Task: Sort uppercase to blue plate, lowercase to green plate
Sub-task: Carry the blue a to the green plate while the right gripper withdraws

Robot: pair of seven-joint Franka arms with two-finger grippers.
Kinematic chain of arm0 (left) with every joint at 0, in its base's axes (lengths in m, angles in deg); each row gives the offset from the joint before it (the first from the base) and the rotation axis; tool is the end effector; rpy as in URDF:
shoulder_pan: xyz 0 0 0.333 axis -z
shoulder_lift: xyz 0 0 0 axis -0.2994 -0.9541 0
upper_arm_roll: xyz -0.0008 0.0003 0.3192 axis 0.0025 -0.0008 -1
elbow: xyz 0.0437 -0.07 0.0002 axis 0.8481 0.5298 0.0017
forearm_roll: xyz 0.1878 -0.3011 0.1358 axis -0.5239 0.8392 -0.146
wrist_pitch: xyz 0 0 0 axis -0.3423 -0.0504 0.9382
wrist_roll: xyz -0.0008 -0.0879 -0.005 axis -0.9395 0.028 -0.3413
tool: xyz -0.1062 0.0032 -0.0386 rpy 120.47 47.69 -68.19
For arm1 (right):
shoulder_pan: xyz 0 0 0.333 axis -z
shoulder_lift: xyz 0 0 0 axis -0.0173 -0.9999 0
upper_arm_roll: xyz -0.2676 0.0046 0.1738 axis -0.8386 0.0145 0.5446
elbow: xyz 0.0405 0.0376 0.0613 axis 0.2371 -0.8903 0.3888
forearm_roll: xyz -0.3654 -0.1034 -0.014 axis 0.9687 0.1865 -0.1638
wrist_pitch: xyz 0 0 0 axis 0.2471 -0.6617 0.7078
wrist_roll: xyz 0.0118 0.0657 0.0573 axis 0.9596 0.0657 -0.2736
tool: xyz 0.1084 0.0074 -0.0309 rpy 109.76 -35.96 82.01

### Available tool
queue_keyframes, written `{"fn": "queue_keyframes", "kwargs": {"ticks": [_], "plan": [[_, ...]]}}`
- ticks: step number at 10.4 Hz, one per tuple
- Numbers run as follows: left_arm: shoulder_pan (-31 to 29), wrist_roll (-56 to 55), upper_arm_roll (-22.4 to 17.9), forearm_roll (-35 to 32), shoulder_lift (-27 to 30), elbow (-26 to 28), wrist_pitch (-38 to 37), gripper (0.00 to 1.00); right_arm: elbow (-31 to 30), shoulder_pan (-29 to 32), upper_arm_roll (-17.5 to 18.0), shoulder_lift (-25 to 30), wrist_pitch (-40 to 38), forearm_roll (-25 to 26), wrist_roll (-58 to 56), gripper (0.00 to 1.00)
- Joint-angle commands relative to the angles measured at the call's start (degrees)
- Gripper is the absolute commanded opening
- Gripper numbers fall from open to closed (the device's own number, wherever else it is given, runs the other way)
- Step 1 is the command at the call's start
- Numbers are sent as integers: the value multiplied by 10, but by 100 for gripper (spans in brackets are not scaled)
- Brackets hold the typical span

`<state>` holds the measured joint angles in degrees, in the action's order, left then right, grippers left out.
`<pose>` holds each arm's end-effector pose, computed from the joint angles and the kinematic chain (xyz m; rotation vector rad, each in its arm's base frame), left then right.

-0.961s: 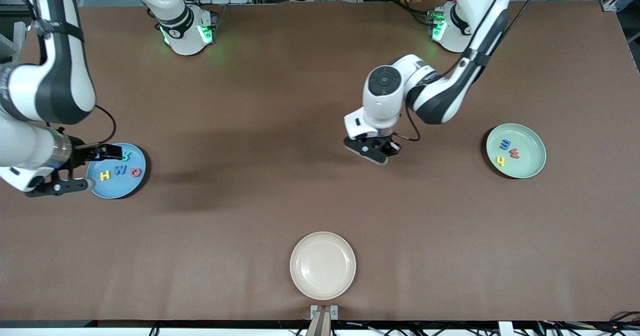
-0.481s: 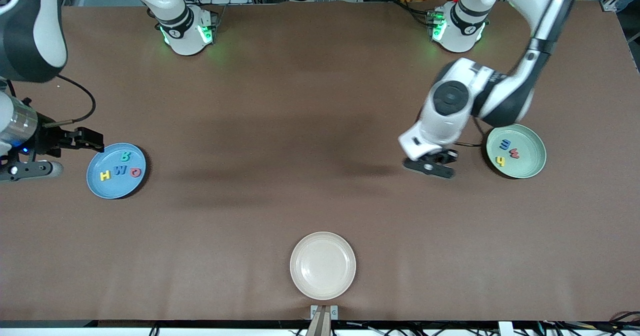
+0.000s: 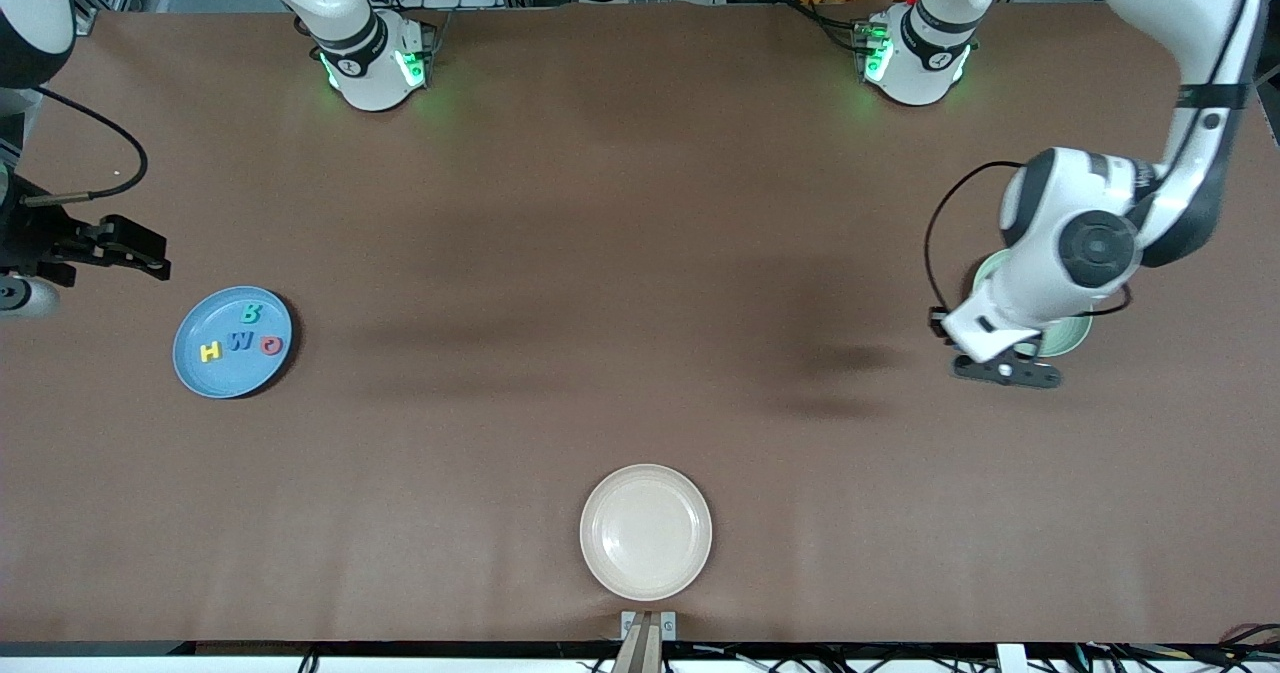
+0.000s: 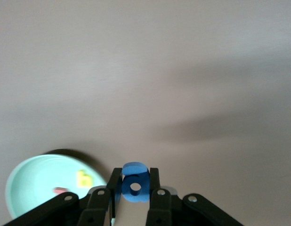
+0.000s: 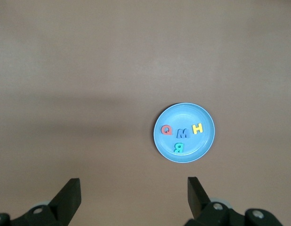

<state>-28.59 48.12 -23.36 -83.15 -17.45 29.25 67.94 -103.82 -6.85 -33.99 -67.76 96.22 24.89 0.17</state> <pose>0.5932 -0.0458 0.3359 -3.0448 0.3175 0.0935 0.5936 -0.0031 0.6079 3.0806 0.1158 -0.0492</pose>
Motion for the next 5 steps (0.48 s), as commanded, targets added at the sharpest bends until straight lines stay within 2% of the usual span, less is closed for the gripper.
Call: {"fn": "queue_keyframes", "kwargs": {"ticks": [1, 3, 5], "plan": [[-17, 122, -53, 37, 18, 7, -15, 0, 2, 8, 3, 5, -1, -8, 14, 100], [-36, 179, -72, 42, 10, 9, -16, 0, 2, 17, -1, 12, 1, -45, 37, 100], [-36, 186, -86, 42, -1, 22, -22, 0, 0, 31, -3, 17, 3, -56, 39, 100]]}}
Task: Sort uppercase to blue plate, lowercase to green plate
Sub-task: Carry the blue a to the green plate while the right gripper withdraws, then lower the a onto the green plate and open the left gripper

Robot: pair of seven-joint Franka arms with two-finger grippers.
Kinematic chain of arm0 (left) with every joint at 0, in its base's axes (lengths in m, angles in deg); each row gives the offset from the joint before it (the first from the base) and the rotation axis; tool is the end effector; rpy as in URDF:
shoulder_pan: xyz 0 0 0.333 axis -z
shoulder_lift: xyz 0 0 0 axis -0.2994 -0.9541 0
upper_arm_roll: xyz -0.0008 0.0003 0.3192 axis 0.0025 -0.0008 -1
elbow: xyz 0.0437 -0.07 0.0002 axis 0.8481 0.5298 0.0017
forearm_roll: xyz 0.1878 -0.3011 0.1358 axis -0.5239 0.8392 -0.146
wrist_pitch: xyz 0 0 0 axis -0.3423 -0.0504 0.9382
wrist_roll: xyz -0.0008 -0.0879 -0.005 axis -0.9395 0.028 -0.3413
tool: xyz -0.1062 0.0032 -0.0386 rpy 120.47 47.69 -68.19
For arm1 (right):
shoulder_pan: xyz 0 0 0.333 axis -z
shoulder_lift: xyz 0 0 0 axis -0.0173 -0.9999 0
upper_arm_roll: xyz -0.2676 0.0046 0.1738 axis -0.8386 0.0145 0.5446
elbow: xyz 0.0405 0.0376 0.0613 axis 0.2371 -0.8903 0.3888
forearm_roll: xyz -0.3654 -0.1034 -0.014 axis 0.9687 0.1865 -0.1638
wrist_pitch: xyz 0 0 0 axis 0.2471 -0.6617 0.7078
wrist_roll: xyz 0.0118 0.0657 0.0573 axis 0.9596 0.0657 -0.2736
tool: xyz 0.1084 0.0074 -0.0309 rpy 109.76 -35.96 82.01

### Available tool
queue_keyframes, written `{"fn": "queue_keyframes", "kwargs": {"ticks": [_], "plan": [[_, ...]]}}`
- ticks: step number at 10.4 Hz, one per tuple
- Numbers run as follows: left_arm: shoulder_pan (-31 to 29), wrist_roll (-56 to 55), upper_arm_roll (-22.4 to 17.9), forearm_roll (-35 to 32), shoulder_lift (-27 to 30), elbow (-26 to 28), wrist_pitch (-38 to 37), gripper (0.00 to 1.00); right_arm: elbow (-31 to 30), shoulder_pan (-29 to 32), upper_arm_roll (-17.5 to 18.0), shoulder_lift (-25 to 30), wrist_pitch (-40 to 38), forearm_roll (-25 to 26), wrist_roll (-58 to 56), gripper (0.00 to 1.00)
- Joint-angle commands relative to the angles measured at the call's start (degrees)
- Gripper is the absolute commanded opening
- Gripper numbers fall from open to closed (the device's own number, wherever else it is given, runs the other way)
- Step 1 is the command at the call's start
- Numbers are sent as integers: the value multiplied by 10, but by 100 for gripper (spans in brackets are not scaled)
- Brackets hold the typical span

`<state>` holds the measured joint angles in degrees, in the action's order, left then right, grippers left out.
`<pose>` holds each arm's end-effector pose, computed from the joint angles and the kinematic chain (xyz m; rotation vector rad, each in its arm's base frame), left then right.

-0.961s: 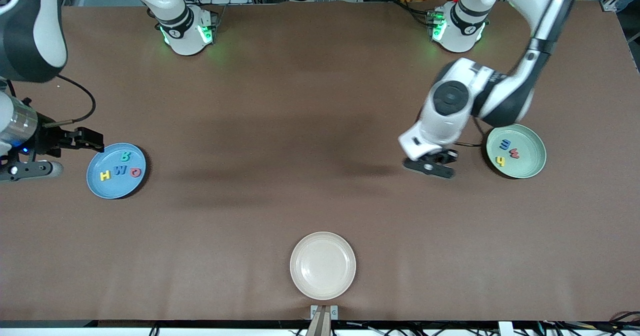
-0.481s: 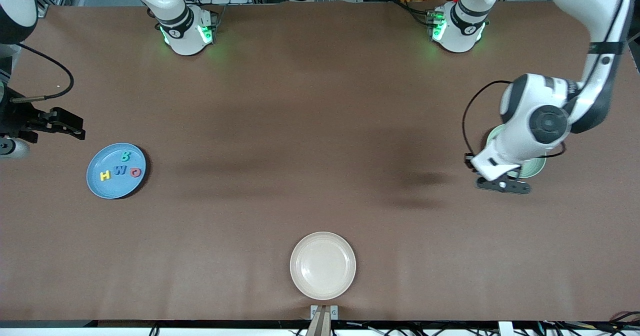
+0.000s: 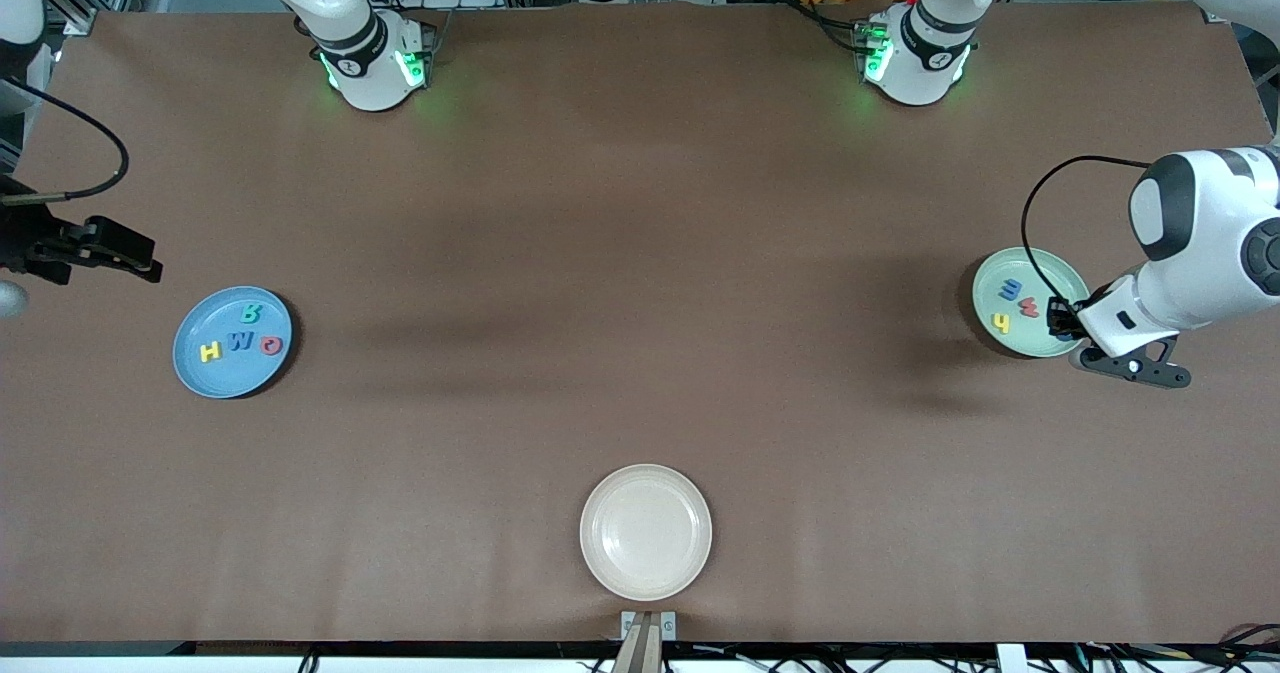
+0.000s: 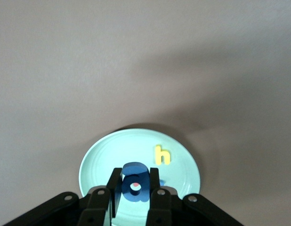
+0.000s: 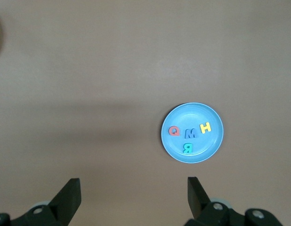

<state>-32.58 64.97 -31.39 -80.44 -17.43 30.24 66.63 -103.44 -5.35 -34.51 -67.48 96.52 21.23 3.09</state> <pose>0.5826 0.0721 0.3219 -3.0539 0.4156 0.2006 0.5928 -0.0160 0.6142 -3.1381 0.0129 0.0191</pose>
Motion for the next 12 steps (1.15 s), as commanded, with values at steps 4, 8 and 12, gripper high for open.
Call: {"fn": "queue_keyframes", "kwargs": {"ticks": [4, 8, 12], "plan": [[-4, 16, -17, 9, -37, 40, -21, 0, -6, 33, 5, 20, 1, -19, 7, 100], [-4, 15, -20, 8, -46, 40, -23, 56, -10, 58, 20, 24, 2, -15, 4, 100], [2, 16, -18, 8, -33, 6, -41, 100, -10, 59, 21, 23, 1, -16, 4, 100]]}}
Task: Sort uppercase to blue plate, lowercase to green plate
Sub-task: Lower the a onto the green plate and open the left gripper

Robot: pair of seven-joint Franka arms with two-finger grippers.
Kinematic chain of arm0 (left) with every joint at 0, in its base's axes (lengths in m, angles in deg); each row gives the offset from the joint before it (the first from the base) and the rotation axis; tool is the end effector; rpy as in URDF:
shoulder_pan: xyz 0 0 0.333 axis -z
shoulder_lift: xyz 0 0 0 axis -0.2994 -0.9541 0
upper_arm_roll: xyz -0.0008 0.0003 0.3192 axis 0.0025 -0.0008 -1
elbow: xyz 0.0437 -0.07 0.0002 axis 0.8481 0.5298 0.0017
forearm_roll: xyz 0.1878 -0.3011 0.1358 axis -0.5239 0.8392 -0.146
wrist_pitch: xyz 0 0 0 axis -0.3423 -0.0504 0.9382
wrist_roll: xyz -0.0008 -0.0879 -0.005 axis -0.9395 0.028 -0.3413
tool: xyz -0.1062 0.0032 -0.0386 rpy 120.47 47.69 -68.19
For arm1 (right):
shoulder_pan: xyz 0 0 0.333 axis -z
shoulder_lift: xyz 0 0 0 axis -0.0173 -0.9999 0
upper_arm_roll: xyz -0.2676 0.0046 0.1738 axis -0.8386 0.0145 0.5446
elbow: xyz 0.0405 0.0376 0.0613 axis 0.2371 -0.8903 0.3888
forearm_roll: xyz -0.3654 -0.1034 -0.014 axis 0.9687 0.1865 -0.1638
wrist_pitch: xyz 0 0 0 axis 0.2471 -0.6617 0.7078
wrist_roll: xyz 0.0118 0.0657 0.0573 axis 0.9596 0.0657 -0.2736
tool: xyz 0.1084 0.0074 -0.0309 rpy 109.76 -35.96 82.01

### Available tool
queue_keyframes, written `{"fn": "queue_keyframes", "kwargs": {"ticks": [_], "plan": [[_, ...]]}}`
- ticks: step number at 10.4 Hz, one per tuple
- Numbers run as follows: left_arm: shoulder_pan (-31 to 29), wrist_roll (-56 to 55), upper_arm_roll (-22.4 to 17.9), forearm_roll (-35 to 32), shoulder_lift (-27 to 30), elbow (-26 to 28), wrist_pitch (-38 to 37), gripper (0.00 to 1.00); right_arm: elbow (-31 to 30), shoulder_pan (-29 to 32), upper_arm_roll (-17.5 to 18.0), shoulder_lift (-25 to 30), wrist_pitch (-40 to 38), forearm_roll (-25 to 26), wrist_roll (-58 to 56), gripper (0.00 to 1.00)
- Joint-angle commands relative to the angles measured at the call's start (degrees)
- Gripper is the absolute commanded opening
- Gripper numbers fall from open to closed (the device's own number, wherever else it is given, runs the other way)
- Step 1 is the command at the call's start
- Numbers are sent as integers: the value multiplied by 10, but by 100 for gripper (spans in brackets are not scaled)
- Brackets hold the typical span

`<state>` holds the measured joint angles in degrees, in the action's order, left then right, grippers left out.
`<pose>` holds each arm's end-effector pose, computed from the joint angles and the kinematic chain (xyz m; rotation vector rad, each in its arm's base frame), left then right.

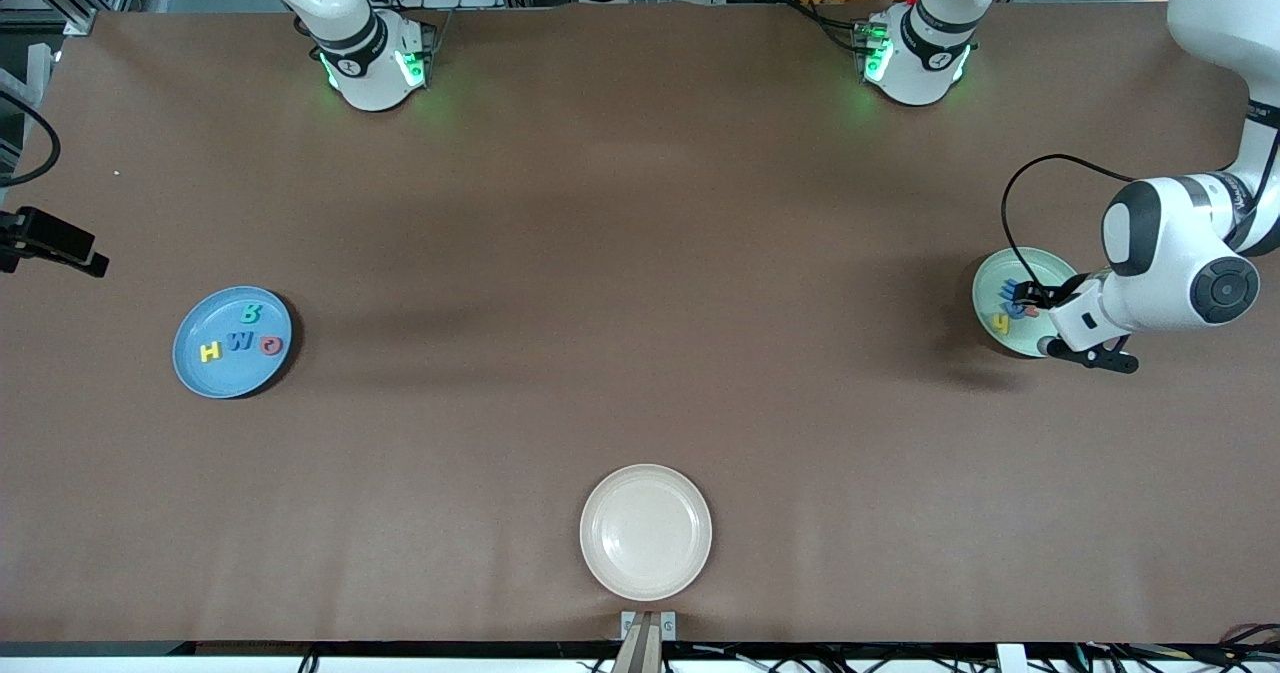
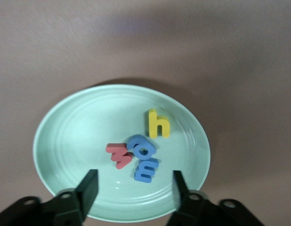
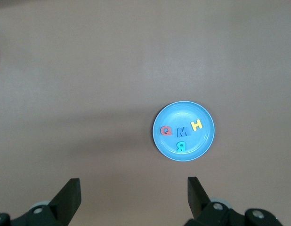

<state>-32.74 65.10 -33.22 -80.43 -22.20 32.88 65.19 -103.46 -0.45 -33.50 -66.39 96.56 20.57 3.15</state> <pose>0.5585 0.0876 0.2538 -3.0755 0.3814 0.4379 0.5851 -0.0559 0.6251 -3.1203 0.1198 -0.0125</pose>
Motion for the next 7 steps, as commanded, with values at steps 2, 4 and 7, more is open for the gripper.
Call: {"fn": "queue_keyframes", "kwargs": {"ticks": [2, 4, 7], "plan": [[17, 12, 4, 11, 17, -95, -101, 100, -9, 9, 10, 12, 1, -8, 3, 100], [24, 13, 6, 6, 17, -174, -156, 100, -9, 9, 10, 12, -3, -8, 3, 100], [70, 7, 9, 17, 49, -245, -210, 100, -8, 7, 10, 12, 2, -11, 5, 100]]}}
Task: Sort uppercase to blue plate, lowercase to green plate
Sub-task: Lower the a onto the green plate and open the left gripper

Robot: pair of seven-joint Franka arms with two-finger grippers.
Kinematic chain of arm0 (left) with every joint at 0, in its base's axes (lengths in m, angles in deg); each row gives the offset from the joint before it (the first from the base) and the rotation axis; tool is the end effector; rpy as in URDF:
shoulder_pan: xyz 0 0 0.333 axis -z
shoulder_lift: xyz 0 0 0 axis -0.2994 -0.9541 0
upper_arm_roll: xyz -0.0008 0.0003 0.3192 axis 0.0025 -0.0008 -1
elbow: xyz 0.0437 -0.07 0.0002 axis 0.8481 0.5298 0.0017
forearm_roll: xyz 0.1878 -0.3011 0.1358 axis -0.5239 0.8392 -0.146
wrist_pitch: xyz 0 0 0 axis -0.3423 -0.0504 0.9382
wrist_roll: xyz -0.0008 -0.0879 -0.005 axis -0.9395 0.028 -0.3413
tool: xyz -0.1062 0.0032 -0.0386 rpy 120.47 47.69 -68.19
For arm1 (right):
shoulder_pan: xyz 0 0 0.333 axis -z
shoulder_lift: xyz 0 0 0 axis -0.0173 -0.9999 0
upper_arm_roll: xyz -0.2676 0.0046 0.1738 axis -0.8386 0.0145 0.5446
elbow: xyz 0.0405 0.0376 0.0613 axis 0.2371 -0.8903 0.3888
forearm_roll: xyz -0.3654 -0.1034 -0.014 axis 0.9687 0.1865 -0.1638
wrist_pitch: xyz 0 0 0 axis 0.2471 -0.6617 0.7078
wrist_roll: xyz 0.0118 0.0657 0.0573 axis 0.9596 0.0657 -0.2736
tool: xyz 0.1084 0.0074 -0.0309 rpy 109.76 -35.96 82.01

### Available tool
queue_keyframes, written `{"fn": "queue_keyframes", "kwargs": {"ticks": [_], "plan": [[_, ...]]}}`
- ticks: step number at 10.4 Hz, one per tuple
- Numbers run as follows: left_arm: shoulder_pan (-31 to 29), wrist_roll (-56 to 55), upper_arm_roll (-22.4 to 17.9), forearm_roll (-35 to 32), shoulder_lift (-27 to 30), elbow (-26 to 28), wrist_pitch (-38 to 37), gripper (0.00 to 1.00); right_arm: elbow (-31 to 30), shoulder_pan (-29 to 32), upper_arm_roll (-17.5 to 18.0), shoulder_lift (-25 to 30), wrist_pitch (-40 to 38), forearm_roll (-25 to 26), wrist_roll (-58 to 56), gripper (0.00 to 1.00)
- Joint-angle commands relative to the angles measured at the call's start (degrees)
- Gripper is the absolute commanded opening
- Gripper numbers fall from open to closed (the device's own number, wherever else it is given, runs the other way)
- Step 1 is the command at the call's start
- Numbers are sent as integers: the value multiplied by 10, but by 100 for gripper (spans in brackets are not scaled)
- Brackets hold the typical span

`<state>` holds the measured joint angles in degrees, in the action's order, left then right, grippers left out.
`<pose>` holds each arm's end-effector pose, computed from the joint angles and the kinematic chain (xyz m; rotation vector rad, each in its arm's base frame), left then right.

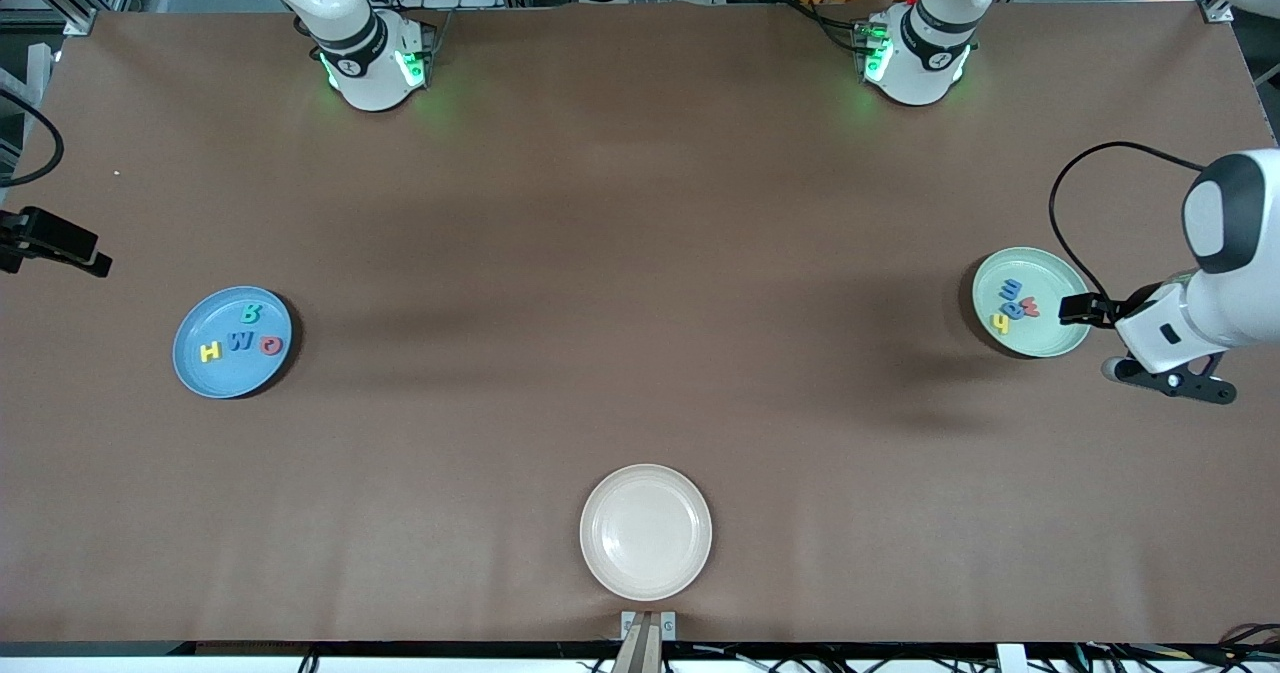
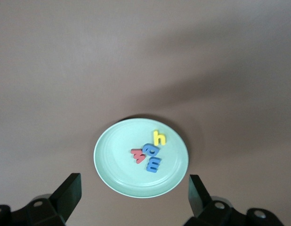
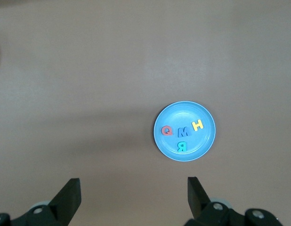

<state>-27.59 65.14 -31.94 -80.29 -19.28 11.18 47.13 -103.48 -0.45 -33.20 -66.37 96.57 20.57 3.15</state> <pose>0.6249 0.0399 0.4215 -3.0260 0.4670 0.2630 0.5853 -0.0531 0.6251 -3.1197 0.1117 -0.0126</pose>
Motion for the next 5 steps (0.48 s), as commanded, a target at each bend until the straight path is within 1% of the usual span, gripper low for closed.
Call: {"fn": "queue_keyframes", "kwargs": {"ticks": [1, 3, 4, 5], "plan": [[36, 6, -7, 28, 44, -32, -30, 100, -7, 4, 7, 11, 1, -8, 10, 100], [62, 5, -12, 40, 100, -33, -34, 100, -7, -8, 6, 11, 0, 9, 11, 100], [80, 2, -18, 39, 119, -39, -46, 100, -7, -8, 6, 11, -1, 9, 11, 100], [100, -7, -43, 43, 137, -53, -54, 100, -7, -8, 5, 10, -1, 8, 12, 100]]}}
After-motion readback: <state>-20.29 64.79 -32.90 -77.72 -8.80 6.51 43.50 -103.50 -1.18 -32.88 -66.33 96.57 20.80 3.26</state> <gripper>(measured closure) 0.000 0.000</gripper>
